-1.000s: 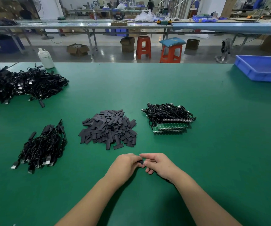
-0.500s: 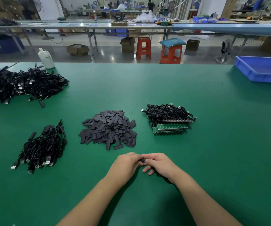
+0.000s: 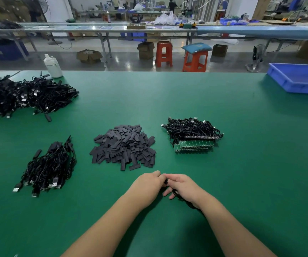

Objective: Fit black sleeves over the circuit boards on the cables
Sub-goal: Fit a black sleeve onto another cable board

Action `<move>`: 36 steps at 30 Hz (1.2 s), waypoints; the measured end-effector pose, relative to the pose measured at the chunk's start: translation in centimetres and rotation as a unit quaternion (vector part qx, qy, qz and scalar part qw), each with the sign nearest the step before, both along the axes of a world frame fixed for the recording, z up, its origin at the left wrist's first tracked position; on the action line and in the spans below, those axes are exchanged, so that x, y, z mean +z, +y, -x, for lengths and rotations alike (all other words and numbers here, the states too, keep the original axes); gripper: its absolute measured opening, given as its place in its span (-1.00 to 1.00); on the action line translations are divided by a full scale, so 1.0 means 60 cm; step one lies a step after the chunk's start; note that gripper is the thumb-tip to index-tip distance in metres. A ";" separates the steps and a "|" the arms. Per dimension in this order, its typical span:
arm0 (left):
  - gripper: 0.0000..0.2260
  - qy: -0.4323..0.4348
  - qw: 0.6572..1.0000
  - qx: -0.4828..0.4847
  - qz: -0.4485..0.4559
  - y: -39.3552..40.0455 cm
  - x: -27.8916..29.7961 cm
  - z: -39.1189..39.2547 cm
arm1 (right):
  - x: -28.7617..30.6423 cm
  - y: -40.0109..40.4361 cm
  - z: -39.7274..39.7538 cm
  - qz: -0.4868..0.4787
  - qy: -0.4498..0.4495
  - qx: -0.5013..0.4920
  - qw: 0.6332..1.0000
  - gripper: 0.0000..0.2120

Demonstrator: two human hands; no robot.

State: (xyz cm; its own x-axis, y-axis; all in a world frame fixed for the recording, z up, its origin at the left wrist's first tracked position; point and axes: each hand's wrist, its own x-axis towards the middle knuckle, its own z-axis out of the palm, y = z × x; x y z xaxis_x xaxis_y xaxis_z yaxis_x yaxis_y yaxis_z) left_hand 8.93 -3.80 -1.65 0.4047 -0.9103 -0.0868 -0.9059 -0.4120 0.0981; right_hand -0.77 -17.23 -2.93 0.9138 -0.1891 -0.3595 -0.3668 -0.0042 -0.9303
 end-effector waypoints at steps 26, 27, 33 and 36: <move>-0.83 0.411 0.808 0.283 0.312 0.035 0.002 0.064 | 0.048 0.057 -0.037 -0.457 -0.166 -0.336 0.807 -0.63; -0.84 0.416 0.803 0.289 0.314 0.037 0.005 0.060 | 0.048 0.058 -0.038 -0.444 -0.168 -0.327 0.818 -0.63; -0.83 0.367 0.800 0.329 0.342 0.069 0.035 0.000 | 0.015 0.019 -0.020 0.350 -0.028 -0.151 0.924 -0.64; -0.80 0.265 0.824 0.362 0.345 0.109 0.061 -0.070 | -0.024 -0.018 0.021 0.585 0.023 -0.074 0.807 -0.60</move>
